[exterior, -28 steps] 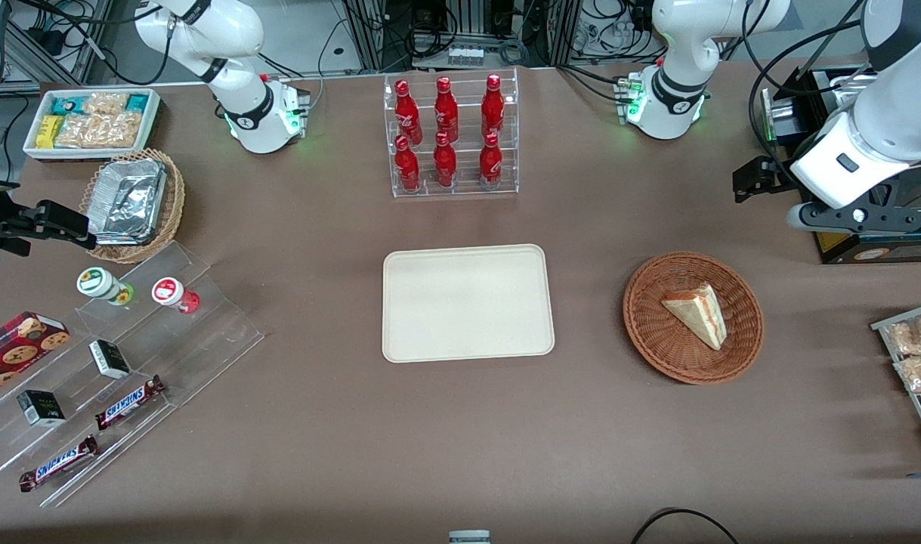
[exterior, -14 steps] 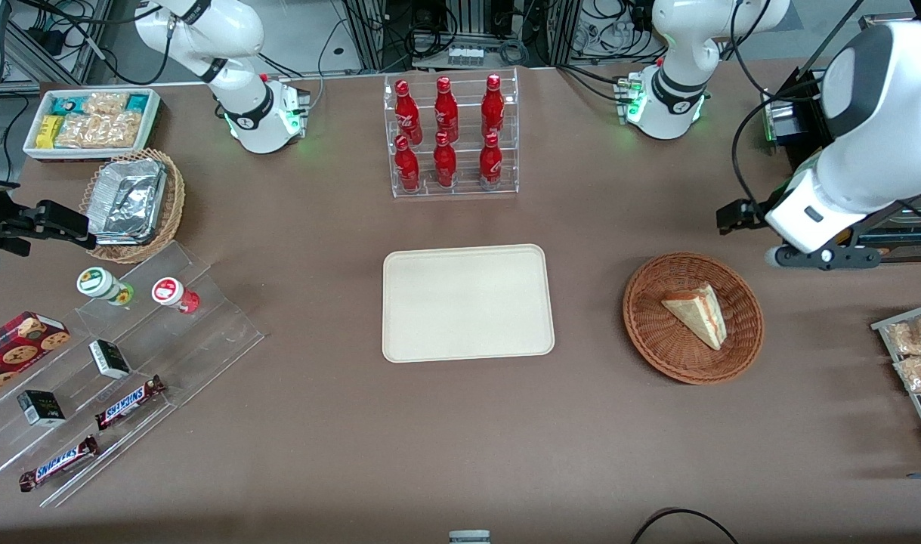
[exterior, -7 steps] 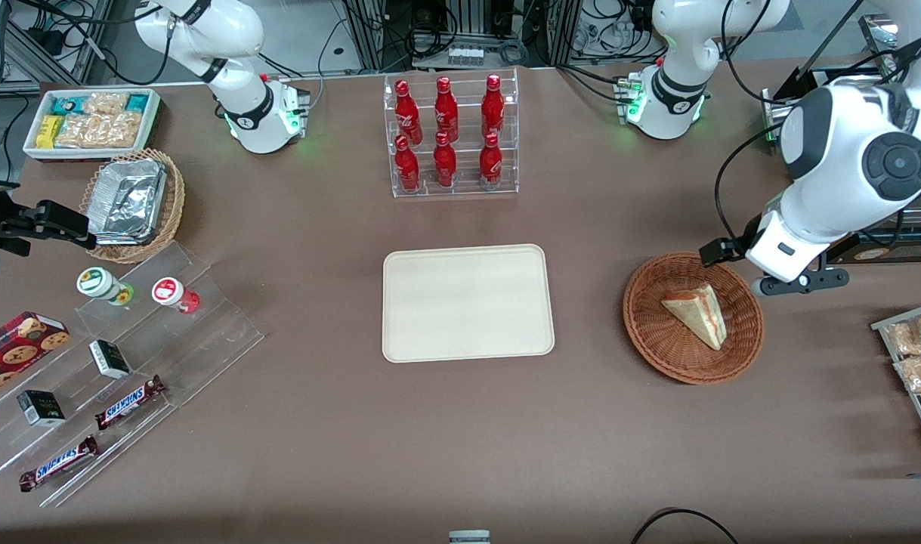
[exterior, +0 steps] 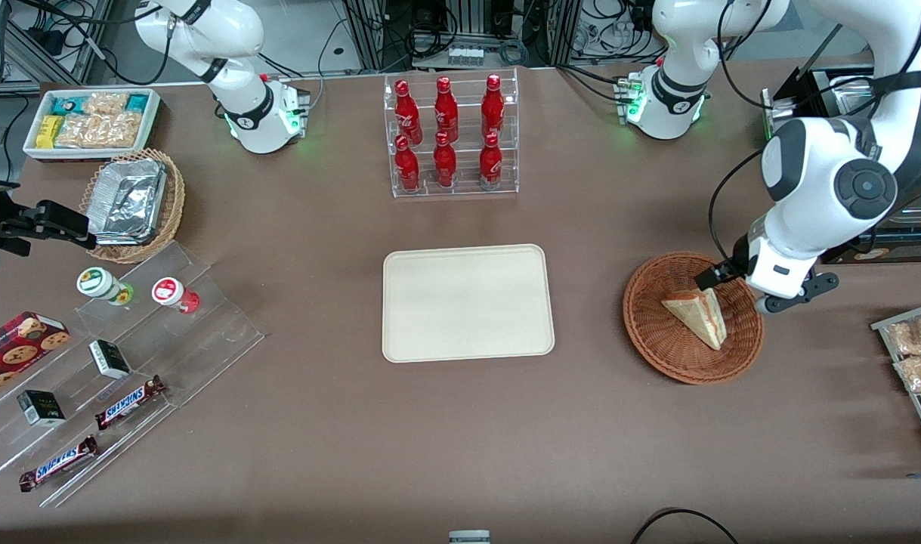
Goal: Place sandwich from basket to tray
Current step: 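Lower the left gripper and close it on the sandwich's upright edge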
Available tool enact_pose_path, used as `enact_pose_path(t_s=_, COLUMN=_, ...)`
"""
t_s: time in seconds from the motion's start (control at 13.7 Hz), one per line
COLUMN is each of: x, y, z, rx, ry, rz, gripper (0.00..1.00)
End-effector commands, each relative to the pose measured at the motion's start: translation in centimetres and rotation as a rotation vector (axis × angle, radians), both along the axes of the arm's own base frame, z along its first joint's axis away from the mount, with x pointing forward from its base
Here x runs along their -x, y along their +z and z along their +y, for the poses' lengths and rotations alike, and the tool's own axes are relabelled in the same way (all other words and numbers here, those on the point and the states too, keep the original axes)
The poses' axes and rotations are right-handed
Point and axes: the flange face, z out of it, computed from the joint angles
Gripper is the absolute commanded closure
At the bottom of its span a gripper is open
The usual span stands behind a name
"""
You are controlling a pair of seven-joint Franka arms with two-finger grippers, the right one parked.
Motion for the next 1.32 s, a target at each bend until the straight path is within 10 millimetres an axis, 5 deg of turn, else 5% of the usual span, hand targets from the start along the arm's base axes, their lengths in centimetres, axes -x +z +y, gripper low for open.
enact_pose_path(t_s=0.0, x=-0.6, y=-1.6, z=0.1, rx=-0.003, ry=0.055, rz=-0.021, gripper=0.0)
enact_pose_path(t_s=0.29, x=-1.0, y=-3.6, z=1.7, rx=-0.003, ry=0.161, rz=-0.031, gripper=0.0)
enact_pose_path(t_s=1.24, x=0.5, y=-11.6, z=1.6, rx=0.011, ry=0.3, rz=-0.045, gripper=0.01)
